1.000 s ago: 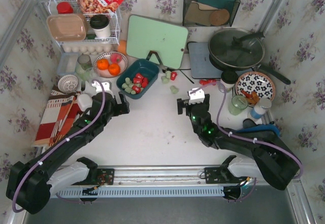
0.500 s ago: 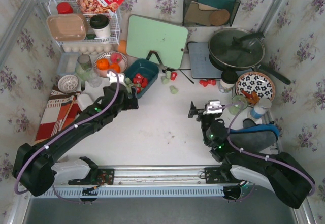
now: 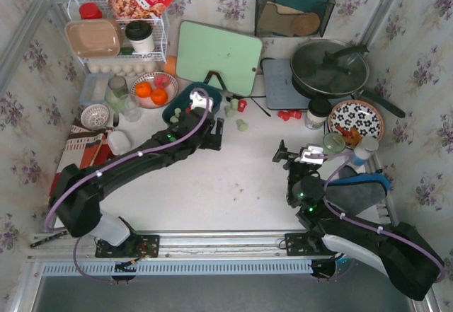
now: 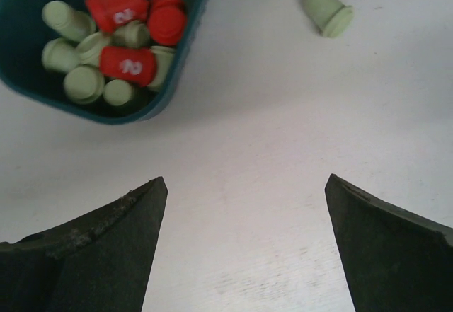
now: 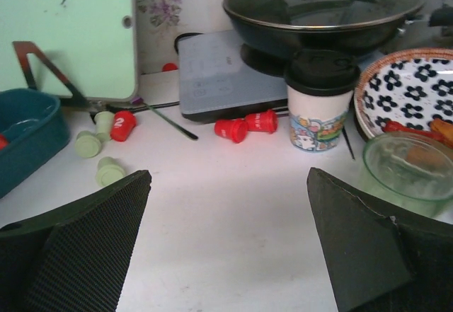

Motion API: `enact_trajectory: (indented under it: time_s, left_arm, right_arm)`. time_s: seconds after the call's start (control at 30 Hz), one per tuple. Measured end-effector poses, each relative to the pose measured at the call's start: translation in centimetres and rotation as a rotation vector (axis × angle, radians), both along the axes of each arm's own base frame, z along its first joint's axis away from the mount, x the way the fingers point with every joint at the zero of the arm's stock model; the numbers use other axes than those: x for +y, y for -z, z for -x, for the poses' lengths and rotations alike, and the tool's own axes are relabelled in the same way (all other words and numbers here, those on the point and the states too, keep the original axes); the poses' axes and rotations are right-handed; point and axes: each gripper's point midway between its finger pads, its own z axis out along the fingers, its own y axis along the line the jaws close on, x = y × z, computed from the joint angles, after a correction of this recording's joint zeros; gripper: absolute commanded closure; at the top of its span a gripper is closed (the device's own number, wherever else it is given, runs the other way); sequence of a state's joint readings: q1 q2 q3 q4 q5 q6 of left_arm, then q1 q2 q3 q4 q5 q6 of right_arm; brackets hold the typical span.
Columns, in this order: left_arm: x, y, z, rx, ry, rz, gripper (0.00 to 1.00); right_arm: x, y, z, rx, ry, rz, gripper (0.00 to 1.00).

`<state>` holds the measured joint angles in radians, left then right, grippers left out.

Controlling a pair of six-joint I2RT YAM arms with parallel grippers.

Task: Mix the coffee capsules in the storage basket

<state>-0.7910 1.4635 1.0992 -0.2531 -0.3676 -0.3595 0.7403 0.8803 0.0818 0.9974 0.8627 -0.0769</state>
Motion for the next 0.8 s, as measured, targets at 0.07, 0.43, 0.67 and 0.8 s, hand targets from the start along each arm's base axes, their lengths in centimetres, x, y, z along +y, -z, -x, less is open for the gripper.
enact_trajectory:
  time_s: [0.07,0.43,0.67,0.8]
  left_arm:
    - [-1.4,0.5,-0.4,0.015,0.022,-0.009,0.07]
    - [-8.2,3.8,-4.0,0.073,0.112,0.015,0.09]
    - [-11.8,5.6,-6.9,0.07,0.131,0.033,0.09]
    - [-13.5,7.2,-8.5,0.07,0.125,0.033,0.09]
  right_arm:
    - [-0.7,0.1,0.3,-0.002,0.033,-0.012,0.0]
    - [-1.9,0.0,0.5,-0.008,0.087,-0.047,0.0]
    - [-2.1,-0.3,0.7,-0.018,0.098,-0.063,0.0]
    - [-2.1,-0.6,0.6,-0.024,0.095,-0.072,0.0]
